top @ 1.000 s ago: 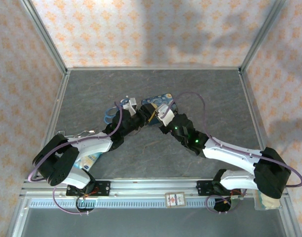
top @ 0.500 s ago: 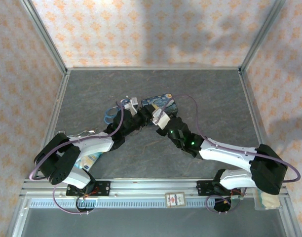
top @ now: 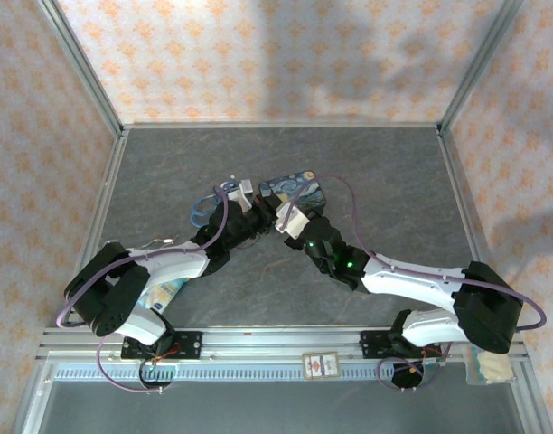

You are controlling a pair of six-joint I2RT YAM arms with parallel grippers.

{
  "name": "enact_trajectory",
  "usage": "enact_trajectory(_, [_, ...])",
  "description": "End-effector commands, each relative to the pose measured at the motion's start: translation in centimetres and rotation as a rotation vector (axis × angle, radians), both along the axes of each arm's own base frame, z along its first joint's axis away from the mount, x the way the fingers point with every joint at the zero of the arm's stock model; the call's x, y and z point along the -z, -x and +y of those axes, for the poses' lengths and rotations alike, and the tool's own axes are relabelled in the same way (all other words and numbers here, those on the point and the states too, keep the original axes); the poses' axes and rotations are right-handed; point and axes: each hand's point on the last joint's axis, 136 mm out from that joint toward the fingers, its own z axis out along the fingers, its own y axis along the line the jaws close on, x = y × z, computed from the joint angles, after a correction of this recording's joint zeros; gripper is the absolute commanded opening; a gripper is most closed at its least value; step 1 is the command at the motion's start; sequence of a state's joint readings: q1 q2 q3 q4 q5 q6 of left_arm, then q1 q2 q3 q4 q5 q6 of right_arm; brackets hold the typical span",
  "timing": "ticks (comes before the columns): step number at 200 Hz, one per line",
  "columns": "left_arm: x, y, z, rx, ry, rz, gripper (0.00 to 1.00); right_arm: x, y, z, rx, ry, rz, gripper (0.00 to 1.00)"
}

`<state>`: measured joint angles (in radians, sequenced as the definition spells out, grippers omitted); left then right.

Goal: Unlock a padlock with a key

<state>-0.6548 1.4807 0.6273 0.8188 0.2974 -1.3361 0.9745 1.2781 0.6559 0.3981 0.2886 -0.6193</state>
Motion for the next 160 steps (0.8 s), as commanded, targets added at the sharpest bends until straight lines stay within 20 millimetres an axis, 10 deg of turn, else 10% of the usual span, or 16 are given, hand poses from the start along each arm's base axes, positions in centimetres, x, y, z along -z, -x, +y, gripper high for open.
enact_trajectory(1, [-1.5, -0.5, -0.5, -0.004, 0.022, -0.045, 0.0, -0.4, 0.7, 0.0, -0.02, -0.003, -0.018, 0.0])
enact_trajectory(56, [-2.1, -0.9, 0.1, -0.011, -0.049, -0.125, 0.0, -5.3, 1.7, -0.7, -0.032, -0.296, 0.045, 0.44])
enact_trajectory(160, [-10.1, 1.2, 1.3, 0.06, -0.13, -0.594, 0.0, -9.3, -1.2, -2.5, -0.167, -0.941, 0.585, 0.46])
